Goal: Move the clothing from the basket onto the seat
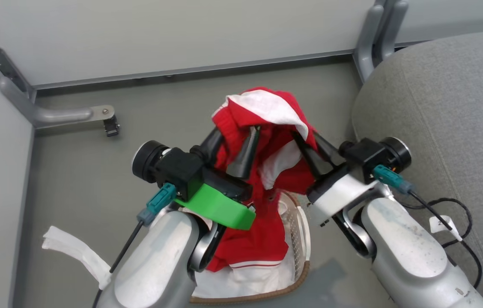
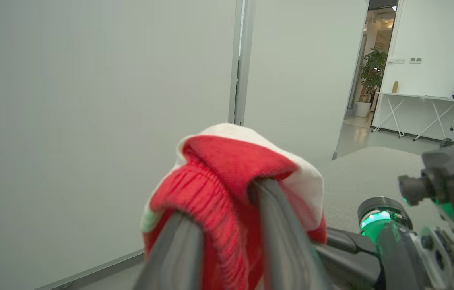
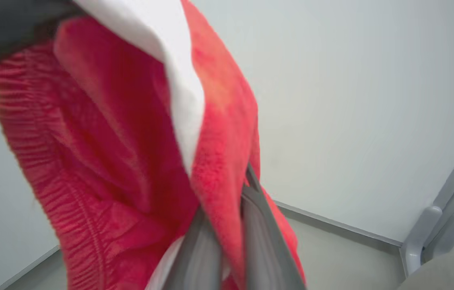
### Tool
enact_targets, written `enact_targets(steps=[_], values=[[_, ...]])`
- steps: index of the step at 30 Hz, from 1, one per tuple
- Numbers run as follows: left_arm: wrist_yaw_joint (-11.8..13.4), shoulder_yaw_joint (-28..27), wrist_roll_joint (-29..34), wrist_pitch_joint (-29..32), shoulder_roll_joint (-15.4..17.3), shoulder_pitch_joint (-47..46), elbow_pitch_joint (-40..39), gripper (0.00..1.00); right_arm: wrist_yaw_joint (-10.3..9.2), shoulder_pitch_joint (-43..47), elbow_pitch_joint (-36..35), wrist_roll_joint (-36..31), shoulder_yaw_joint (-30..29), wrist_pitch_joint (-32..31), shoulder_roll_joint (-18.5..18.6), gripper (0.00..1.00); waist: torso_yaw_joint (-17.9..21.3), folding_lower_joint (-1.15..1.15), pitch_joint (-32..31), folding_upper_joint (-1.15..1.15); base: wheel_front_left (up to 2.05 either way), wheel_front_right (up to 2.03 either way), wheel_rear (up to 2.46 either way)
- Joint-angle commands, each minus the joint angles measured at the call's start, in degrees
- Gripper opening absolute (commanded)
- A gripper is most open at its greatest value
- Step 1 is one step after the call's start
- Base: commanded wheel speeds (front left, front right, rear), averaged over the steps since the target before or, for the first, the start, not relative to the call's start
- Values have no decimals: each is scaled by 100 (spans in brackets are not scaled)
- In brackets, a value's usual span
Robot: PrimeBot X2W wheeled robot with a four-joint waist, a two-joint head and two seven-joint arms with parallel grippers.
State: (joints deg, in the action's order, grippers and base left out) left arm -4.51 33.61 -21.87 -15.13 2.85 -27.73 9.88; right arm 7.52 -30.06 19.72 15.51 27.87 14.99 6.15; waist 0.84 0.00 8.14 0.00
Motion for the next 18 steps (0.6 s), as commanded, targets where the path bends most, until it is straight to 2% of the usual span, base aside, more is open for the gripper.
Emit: enact_targets(steps=[1,7,18], values=[[1,-27,26,-5,14,13,52,100,-6,119,-88,26,-139,28,24,0,276,0,107,0,0,0,0],[-52,-154,235,-5,14,-16,145,100,-6,302,-510,40,-772,28,68,0,975,0,336,0,0,0,0],[-196,-324,515,-5,23,-166,458,100,-6,621,-1056,143,-1754,27,-135,0,2401,0,735,0,0,0,0]])
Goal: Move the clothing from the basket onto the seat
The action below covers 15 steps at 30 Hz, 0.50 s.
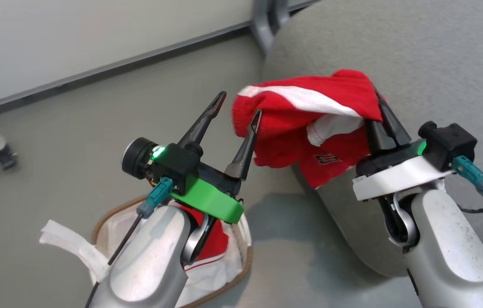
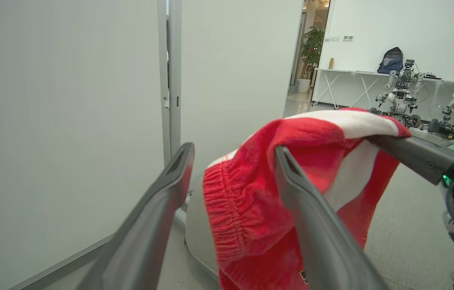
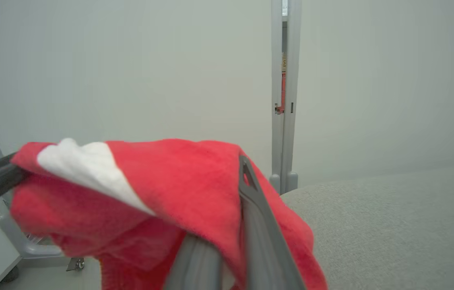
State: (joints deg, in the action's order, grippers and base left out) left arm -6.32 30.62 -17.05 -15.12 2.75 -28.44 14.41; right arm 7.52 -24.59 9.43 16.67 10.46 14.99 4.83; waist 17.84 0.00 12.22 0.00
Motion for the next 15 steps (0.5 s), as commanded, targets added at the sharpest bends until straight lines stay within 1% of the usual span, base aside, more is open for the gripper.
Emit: enact_targets(steps=[1,6,11,15], values=[[-21,-37,81,-6,33,-97,50,100,-6,105,-26,51,-39,28,-21,0,814,0,349,0,0,0,0],[-64,-76,185,-6,33,-108,184,100,-6,241,-52,162,-162,27,-112,0,1254,0,446,0,0,0,0],[-100,91,127,-6,34,-233,337,100,-6,435,-131,197,-507,27,-152,0,1355,0,585,0,0,0,0],[-118,218,82,-6,33,-371,435,100,-6,349,-76,37,-651,28,-106,0,1376,0,753,0,0,0,0]])
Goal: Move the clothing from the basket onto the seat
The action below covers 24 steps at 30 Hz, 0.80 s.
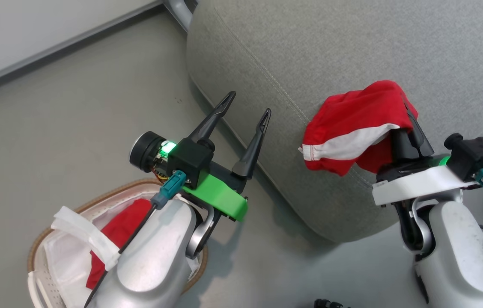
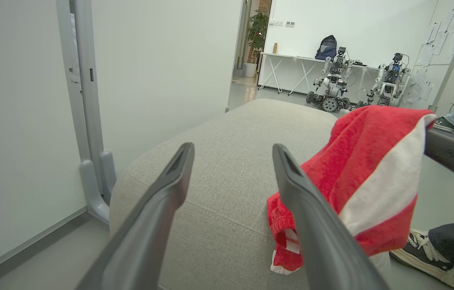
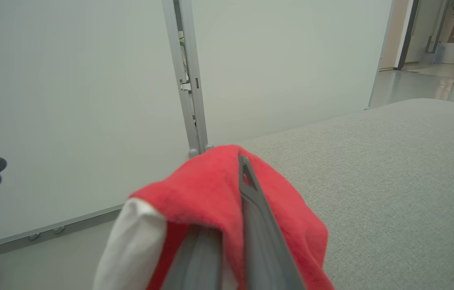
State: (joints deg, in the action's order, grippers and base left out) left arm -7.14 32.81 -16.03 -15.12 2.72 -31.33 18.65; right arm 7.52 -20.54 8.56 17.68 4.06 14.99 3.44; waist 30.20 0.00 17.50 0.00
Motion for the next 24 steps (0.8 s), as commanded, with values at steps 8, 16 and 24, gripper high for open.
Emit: enact_targets(steps=[8,16,24], values=[[-37,-81,188,-6,123,-248,162,100,-6,-1183,475,-148,54,28,581,0,103,0,852,0,0,0,0],[-39,-69,396,-6,247,-342,128,100,-6,-2668,1201,-543,-416,27,1492,0,-294,0,1453,0,0,0,0],[-36,-82,444,-5,322,-491,56,100,-7,-3554,2079,-996,-1106,28,2165,0,-779,0,1883,0,0,0,0]])
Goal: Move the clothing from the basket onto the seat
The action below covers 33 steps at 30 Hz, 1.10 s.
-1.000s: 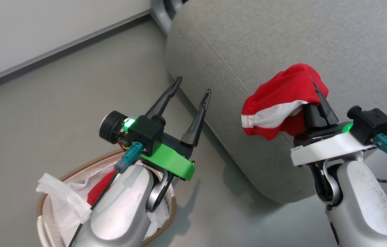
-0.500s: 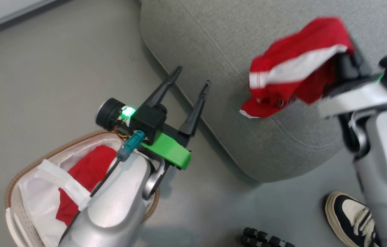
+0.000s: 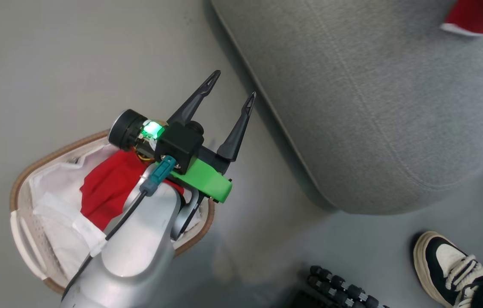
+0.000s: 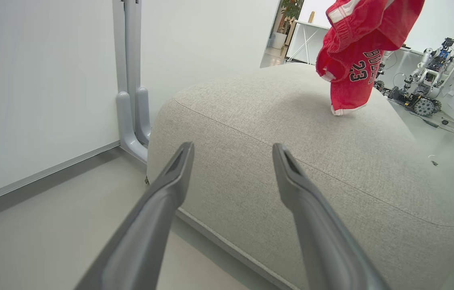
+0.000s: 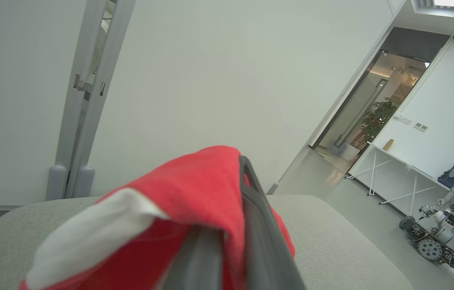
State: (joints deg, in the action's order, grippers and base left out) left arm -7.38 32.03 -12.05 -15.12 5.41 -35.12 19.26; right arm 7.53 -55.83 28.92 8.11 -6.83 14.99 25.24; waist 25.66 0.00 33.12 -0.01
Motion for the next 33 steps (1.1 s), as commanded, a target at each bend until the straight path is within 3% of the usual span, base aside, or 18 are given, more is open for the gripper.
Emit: enact_targets(steps=[1,10,12,17,23,33], values=[[-12,-11,55,-6,60,-134,-15,100,-8,-96,210,-84,-119,27,-2,0,-378,0,369,1,0,0,0],[-12,-109,104,-5,12,-271,-54,100,-8,-204,1566,-460,-1062,27,-84,0,-787,0,698,1,0,0,0],[-12,-178,116,-6,13,-229,-39,100,-8,-60,1827,-527,-1223,26,-198,100,-828,0,709,1,0,0,0],[-12,-306,126,-6,19,-42,-18,100,-8,499,1971,-719,-1418,27,-449,100,-919,0,607,1,0,0,0],[-3,-609,130,-6,-24,203,-78,100,-8,1299,1493,-668,-1573,27,-769,100,-958,0,309,1,0,0,0],[19,-1192,232,-6,-104,721,-240,100,-8,2521,551,-419,-1105,27,-1037,100,-1136,0,-344,1,0,0,0]])
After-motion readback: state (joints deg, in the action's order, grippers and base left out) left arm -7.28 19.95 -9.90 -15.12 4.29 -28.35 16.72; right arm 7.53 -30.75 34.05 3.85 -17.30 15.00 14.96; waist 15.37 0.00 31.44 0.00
